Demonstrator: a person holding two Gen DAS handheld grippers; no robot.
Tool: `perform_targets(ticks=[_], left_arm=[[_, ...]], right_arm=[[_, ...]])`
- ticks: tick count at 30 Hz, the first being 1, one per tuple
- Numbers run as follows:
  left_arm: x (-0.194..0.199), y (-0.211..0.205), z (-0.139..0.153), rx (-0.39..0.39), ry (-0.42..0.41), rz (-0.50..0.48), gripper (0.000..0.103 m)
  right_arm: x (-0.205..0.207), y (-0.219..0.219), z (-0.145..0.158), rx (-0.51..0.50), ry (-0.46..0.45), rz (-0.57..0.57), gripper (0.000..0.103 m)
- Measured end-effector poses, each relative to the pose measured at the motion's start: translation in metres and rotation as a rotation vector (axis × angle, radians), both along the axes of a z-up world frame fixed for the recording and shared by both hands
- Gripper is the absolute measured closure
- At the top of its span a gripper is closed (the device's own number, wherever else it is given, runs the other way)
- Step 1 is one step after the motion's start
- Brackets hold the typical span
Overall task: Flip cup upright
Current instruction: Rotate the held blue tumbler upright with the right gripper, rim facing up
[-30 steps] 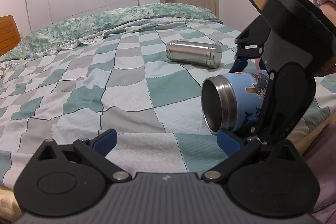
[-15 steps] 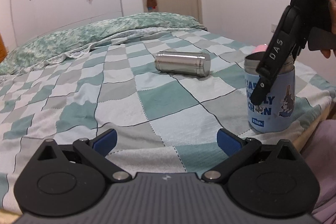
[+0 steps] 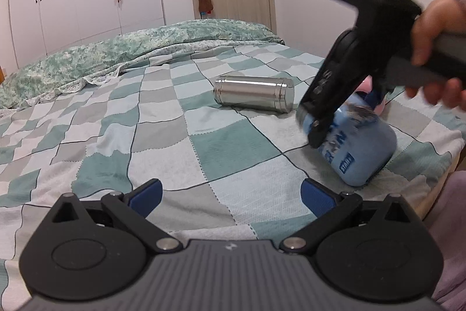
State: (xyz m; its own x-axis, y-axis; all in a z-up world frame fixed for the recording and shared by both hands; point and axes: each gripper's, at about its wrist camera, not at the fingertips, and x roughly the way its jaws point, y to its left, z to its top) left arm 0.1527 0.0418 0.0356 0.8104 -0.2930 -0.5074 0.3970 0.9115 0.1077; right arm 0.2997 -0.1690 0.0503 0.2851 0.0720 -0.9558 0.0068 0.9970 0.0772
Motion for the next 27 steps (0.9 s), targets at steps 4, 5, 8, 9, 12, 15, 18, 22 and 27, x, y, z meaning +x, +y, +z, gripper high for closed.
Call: perform_targets(ticks=[4,5,8,9,12,15,18,22,27], left_arm=[[0.003,0.001,-0.001,-0.001,0.006,0.006,0.0],[0.004,0.001,-0.001,-0.001,0.007,0.007,0.0],[0.005,-0.001,-0.002,0.001,0.008,0.005,0.0],[0.005,-0.002,-0.001,0.002,0.007,0.002,0.0],[0.005,-0.006,0.0,0.007,0.003,-0.001,0.0],[0.003,-0.007,0.0,0.012,0.001,-0.001,0.0],[0.001,-0.008,0.002,0.014,-0.005,-0.004,0.0],[-0.003,-0.009,0.004,0.012,-0.01,-0.001,0.0],[-0.006,-0.01,0.005,0.021,-0.01,0.012,0.0]], right_arm=[[0.01,-0.002,-0.015,0.029,0.024,-0.025,0.019],[0.01,-0.002,-0.016,0.036,0.024,-0.021,0.019],[0.01,-0.003,-0.021,0.043,0.029,-0.017,0.019],[0.01,-0.003,-0.022,0.044,0.028,-0.018,0.019],[0.01,-0.005,-0.021,0.052,0.029,-0.011,0.019],[-0.001,-0.006,-0.007,0.036,-0.03,0.002,0.007],[-0.024,-0.01,0.018,0.045,-0.155,0.026,0.004],[-0.058,-0.018,0.042,0.062,-0.299,0.043,0.0],[-0.049,-0.021,0.038,0.072,-0.257,0.038,0.0]])
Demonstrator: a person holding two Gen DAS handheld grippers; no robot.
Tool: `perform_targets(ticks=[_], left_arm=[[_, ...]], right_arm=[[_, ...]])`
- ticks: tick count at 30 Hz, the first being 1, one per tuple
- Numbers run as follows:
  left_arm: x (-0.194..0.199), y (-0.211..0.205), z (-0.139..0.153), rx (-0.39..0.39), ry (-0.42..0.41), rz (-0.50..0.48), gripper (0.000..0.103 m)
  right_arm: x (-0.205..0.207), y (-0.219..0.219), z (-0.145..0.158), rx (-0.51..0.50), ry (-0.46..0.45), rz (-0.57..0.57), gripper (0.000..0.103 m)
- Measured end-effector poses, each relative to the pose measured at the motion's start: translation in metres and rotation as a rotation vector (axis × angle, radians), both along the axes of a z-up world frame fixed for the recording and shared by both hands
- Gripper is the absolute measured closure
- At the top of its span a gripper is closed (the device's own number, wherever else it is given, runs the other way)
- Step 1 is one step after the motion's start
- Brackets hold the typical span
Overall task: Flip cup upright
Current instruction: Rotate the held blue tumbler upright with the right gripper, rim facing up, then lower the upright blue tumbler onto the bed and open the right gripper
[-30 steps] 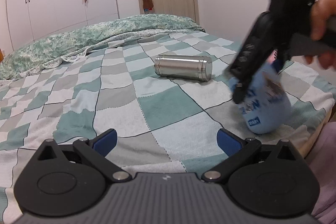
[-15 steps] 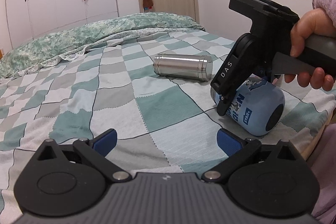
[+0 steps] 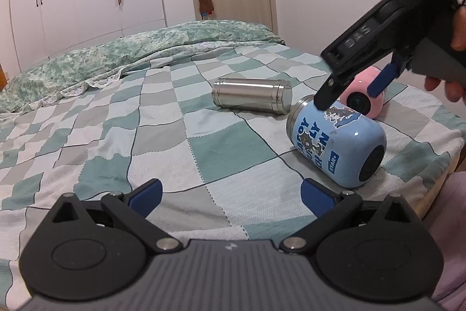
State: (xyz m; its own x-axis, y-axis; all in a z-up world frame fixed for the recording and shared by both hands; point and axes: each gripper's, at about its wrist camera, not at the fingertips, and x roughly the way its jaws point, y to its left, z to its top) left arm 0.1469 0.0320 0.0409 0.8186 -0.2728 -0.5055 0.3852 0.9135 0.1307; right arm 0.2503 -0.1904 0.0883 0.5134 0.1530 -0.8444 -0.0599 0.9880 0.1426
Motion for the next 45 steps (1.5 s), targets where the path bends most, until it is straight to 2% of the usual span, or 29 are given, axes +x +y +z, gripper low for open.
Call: perform_targets(ticks=[4,9,11,12,14,21,25,28,33,37,42,45], left_arm=[[-0.002,0.0,0.0,0.003,0.0,0.008,0.0],[0.007,0.0,-0.003,0.002,0.015,0.023,0.0],[0.013,-0.001,-0.004,0.0,0.019,0.025,0.0],[0.016,-0.001,-0.005,-0.001,0.019,0.021,0.0],[0.019,-0.002,-0.006,-0.008,0.019,0.005,0.0],[0.026,-0.012,-0.01,-0.026,0.015,-0.103,0.0],[0.03,-0.015,-0.012,-0.027,0.014,-0.143,0.0],[0.03,-0.014,-0.011,-0.023,0.008,-0.149,0.0],[0.026,-0.009,-0.006,-0.027,-0.014,-0.147,0.0],[0.023,0.0,-0.002,-0.03,-0.028,-0.123,0.0],[0.021,0.013,0.001,-0.028,-0.043,-0.075,0.0],[0.021,0.024,0.002,-0.023,-0.047,-0.047,0.0]], right_arm=[[0.028,0.005,-0.012,-0.018,0.061,0.003,0.0],[0.054,0.009,-0.034,0.022,0.172,-0.024,0.001],[0.057,0.011,-0.042,0.026,0.192,-0.034,0.009],[0.058,0.01,-0.045,0.031,0.199,-0.038,0.02],[0.054,0.009,-0.046,0.033,0.184,-0.023,0.02],[0.027,0.001,-0.034,0.074,0.065,0.017,0.02],[0.004,-0.001,-0.023,0.096,-0.032,0.046,0.02],[-0.018,0.0,-0.011,0.102,-0.141,0.076,0.02],[-0.049,0.005,0.007,0.104,-0.361,0.107,0.02],[-0.06,0.011,0.009,0.109,-0.516,0.131,0.02],[-0.056,0.031,0.007,0.155,-0.651,0.166,0.02],[-0.051,0.045,0.003,0.183,-0.702,0.185,0.02]])
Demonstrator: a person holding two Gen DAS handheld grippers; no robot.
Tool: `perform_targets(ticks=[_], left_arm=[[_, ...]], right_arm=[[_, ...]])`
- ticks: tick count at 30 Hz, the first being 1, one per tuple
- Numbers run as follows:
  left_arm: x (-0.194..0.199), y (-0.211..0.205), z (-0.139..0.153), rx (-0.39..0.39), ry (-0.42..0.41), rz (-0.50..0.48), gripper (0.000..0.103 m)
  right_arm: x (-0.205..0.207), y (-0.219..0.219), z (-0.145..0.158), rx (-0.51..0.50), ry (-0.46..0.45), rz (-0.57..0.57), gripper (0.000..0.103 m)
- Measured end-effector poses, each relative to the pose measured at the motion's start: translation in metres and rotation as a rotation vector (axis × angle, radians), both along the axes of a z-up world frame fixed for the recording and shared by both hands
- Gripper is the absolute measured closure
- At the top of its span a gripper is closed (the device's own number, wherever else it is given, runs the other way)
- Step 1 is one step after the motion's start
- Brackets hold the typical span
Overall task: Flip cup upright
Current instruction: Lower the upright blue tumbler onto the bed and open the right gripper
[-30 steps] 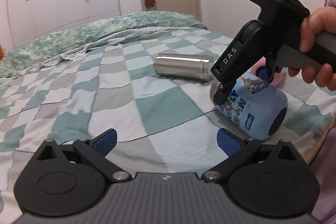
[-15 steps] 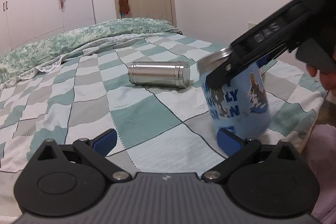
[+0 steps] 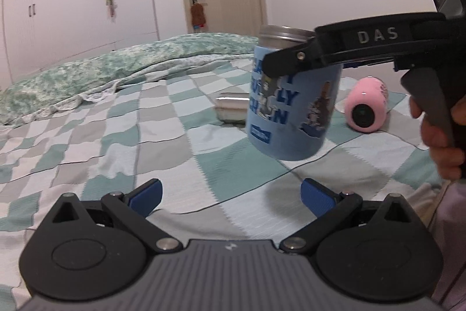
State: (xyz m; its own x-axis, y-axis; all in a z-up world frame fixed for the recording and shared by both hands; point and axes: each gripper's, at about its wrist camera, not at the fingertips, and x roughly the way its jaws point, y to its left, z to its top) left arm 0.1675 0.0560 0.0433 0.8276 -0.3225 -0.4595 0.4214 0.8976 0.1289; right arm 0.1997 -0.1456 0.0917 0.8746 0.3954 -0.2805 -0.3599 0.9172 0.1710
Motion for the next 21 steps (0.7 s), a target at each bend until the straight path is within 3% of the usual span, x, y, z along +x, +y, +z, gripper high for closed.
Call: perform_targets(ticks=[8,12,17,21], left_arm=[[0.009,0.027,-0.009,0.034,0.019,0.048,0.0],[0.014,0.033,-0.021,0.047,0.043,0.051,0.0],[0.015,0.037,-0.028,0.036,0.057,0.054,0.0],[0.01,0.036,-0.027,0.038,0.054,0.064,0.0]], right_arm=[[0.014,0.044,-0.039,-0.029,-0.023,0.057,0.02],[0.021,0.055,-0.064,-0.054,0.011,0.057,0.02],[0.014,0.064,-0.068,-0.107,-0.035,0.072,0.02],[0.012,0.061,-0.065,-0.093,-0.023,0.068,0.016]])
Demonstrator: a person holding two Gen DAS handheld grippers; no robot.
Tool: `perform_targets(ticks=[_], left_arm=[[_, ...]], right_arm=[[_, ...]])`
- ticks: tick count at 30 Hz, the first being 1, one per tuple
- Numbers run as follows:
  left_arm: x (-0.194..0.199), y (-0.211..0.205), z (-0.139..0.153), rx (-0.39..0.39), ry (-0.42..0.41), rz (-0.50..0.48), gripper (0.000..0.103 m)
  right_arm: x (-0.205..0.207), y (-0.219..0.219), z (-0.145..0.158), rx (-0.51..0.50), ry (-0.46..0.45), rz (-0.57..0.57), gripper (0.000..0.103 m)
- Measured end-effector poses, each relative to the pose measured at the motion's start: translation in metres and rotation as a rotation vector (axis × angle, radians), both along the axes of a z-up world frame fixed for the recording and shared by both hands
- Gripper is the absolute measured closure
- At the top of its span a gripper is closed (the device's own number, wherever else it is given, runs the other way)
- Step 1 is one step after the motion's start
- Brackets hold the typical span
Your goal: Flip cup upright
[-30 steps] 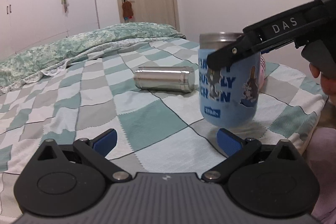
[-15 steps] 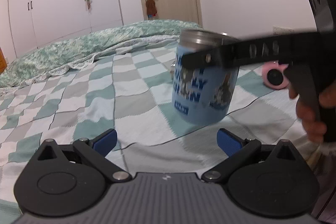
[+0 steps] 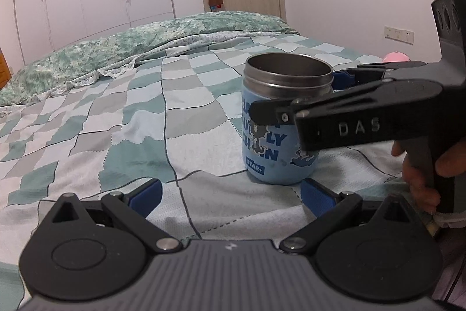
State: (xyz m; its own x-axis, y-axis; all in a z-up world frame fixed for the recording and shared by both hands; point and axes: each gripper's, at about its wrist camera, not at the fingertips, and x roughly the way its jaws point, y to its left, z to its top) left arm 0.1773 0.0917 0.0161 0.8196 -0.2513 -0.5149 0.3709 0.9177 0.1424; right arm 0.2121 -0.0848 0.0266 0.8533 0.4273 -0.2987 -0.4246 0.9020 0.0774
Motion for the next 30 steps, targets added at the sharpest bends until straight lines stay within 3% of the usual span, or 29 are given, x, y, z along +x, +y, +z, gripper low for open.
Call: perform_targets(ticks=[1,3,8,15,19,24,30], left_arm=[[-0.003,-0.002,0.001,0.003,-0.001,0.003,0.0],[-0.012,-0.004,0.006,0.01,-0.012,0.011,0.0],[-0.054,-0.016,0.027,-0.002,-0.069,0.031,0.0],[-0.145,-0.058,0.052,-0.057,-0.192,0.056,0.0],[-0.192,-0.079,0.053,-0.097,-0.252,0.102,0.0],[-0.221,-0.092,0.045,-0.195,-0.255,0.154,0.0],[-0.225,-0.101,0.038,-0.177,-0.285,0.18,0.0]], right_arm=[[-0.001,-0.002,0.002,0.009,0.005,-0.011,0.006],[-0.012,-0.012,0.007,0.036,-0.019,-0.032,0.0],[-0.074,-0.047,0.021,0.033,-0.143,-0.089,0.0],[-0.183,-0.103,0.022,-0.008,-0.269,-0.224,0.0],[-0.227,-0.129,0.016,-0.005,-0.26,-0.277,0.0],[-0.261,-0.146,0.004,-0.009,-0.239,-0.32,0.0],[-0.271,-0.155,-0.006,0.005,-0.231,-0.346,0.0]])
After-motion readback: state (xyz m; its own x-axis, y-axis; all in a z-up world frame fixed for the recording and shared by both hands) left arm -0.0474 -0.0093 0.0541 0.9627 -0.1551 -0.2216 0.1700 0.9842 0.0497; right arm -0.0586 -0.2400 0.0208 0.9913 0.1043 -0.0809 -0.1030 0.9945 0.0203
